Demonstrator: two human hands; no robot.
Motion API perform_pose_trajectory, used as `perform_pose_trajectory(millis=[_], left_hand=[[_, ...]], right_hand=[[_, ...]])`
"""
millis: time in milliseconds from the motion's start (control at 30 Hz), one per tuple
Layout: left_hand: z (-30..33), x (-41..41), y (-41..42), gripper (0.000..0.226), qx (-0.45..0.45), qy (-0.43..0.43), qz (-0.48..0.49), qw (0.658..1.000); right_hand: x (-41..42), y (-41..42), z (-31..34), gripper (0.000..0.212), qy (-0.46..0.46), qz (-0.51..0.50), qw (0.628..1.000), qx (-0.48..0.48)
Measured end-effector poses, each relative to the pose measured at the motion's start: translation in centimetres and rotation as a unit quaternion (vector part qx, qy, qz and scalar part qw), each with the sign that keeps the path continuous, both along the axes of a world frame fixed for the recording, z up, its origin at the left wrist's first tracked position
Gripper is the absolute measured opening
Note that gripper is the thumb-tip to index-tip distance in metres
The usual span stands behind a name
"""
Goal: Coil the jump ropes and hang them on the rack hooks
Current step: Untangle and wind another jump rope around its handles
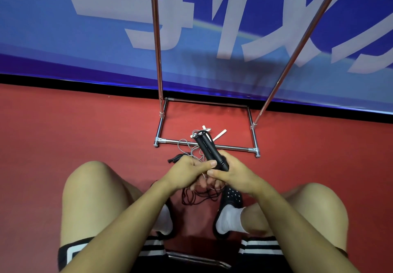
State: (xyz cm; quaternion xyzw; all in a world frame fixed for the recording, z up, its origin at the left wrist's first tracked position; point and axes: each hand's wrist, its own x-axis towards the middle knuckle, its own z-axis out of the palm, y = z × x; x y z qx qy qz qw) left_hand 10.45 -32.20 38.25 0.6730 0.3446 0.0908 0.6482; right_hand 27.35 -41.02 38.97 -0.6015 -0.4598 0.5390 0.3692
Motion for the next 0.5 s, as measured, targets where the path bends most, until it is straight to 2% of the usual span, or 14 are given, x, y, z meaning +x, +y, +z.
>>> perform_pose_trajectory(millis=[100,233,300,400,500], left_hand=[[-0.8,0.1,-0.1,0.051,-0.001,0.041,0.042,0.998],[-1.7,0.0,-0.4,0.052,-0.040,0.021,0.068,0.997],[-2.6,-0.3,-0.6,0.053,-0.080,0.017,0.079,0.993],[-4.8,-1.5,-0.7,0.039,-0.102,0.034,0.080,0.991],[-5.6,-2.2,-1.0,0.028,-0.131,0.007,0.089,0.987]], right_hand=[[-0.3,0.2,-1.2,0.032,-0.054,-0.016,0.998,0.018],[-0.6,0.2,-2.6,0.030,-0.051,-0.047,0.997,0.017],[-0.5,0.1,-3.1,0.030,-0.045,-0.074,0.996,0.011],[0.5,-0.2,-3.4,0.028,0.006,-0.135,0.991,0.011],[0.9,-0.4,-3.2,0.025,0.040,-0.135,0.990,0.023]])
